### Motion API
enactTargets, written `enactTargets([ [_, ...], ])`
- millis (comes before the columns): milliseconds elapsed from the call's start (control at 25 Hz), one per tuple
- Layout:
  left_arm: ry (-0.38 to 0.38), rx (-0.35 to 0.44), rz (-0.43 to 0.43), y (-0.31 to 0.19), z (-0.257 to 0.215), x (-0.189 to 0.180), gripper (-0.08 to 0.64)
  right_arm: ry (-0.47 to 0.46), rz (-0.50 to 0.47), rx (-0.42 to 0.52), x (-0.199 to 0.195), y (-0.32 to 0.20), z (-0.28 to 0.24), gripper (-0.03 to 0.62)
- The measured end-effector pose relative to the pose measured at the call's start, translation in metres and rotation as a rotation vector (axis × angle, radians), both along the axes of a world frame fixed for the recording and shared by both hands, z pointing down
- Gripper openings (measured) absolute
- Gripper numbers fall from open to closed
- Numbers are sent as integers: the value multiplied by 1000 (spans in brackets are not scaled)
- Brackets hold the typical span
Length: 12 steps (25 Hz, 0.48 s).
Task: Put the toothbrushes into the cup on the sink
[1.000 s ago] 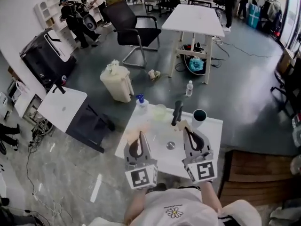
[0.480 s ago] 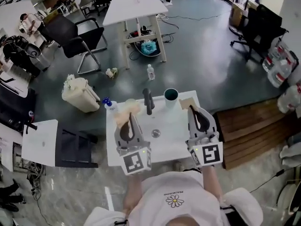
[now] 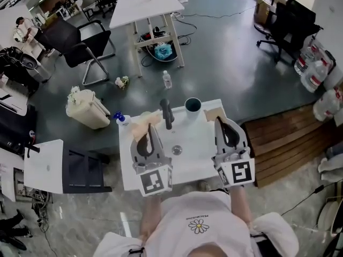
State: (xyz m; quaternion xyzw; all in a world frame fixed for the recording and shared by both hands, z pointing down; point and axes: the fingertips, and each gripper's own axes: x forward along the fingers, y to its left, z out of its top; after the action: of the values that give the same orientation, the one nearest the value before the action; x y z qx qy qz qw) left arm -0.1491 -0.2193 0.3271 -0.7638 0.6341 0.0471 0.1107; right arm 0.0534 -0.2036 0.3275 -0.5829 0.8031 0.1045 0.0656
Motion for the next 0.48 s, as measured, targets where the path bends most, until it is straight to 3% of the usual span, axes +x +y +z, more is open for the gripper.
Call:
enactTargets([
  [480, 28, -14, -28, -10, 2, -7, 35, -21, -30, 25, -6, -28, -3, 14],
])
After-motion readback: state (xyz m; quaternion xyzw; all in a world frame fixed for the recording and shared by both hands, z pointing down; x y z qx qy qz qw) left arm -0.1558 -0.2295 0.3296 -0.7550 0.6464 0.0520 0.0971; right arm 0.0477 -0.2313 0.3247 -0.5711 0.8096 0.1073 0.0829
